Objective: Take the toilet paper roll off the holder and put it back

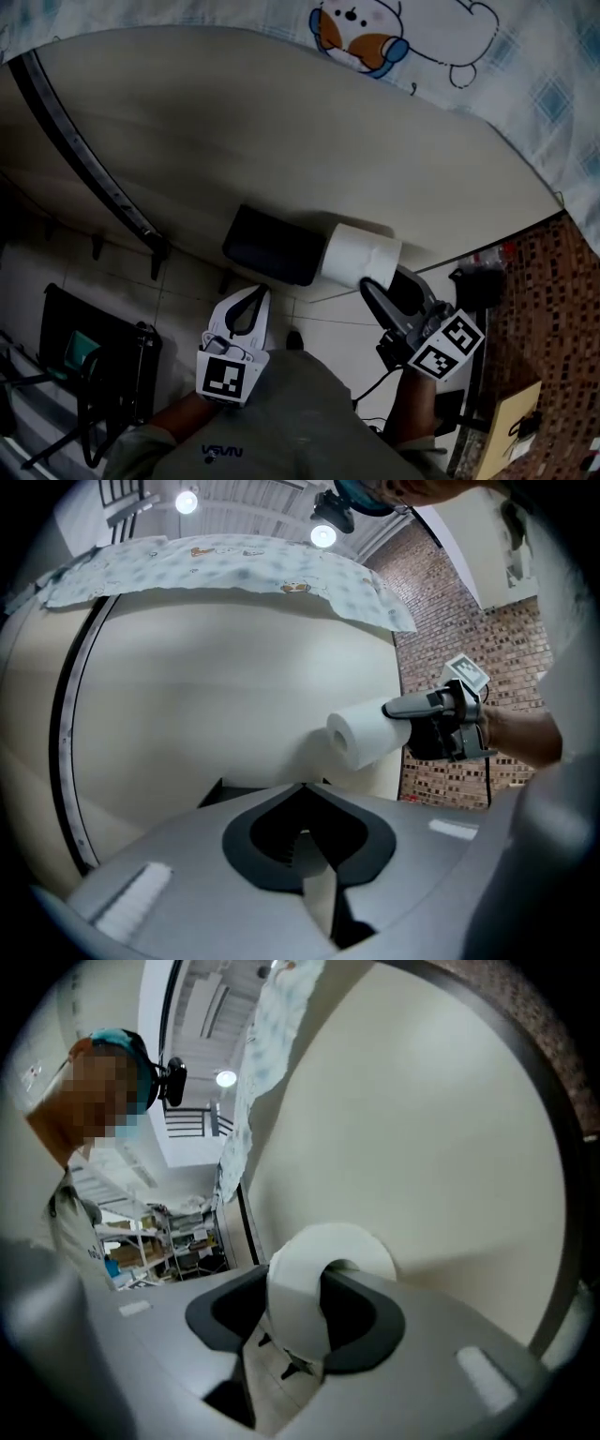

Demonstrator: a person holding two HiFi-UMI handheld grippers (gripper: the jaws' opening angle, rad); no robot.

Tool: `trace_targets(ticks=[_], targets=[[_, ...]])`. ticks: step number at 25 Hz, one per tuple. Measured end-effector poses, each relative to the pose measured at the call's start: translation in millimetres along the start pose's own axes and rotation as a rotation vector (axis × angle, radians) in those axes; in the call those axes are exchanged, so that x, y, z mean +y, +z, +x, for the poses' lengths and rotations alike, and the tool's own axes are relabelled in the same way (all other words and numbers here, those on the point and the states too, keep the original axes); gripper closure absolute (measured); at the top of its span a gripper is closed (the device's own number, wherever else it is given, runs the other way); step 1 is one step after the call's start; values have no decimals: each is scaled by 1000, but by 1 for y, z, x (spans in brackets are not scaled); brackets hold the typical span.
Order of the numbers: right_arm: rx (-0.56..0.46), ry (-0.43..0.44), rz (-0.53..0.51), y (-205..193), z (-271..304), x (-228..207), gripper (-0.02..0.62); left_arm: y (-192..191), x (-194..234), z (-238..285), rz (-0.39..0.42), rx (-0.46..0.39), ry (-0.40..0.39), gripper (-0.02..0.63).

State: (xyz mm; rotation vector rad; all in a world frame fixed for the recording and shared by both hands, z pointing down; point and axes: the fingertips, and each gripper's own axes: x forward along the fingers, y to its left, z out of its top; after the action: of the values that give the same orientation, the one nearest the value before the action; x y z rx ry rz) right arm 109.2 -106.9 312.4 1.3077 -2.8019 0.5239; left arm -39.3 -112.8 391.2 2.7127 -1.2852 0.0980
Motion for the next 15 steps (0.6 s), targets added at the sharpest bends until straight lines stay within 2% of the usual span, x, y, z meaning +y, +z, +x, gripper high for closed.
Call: trace_targets(ticks=[5, 15], targets=[[-58, 31, 192, -32, -14, -20, 428, -5, -6, 11, 8, 26, 14, 601], [-47, 81, 408, -86, -22, -48, 430, -26, -18, 27, 32, 88, 67, 601]])
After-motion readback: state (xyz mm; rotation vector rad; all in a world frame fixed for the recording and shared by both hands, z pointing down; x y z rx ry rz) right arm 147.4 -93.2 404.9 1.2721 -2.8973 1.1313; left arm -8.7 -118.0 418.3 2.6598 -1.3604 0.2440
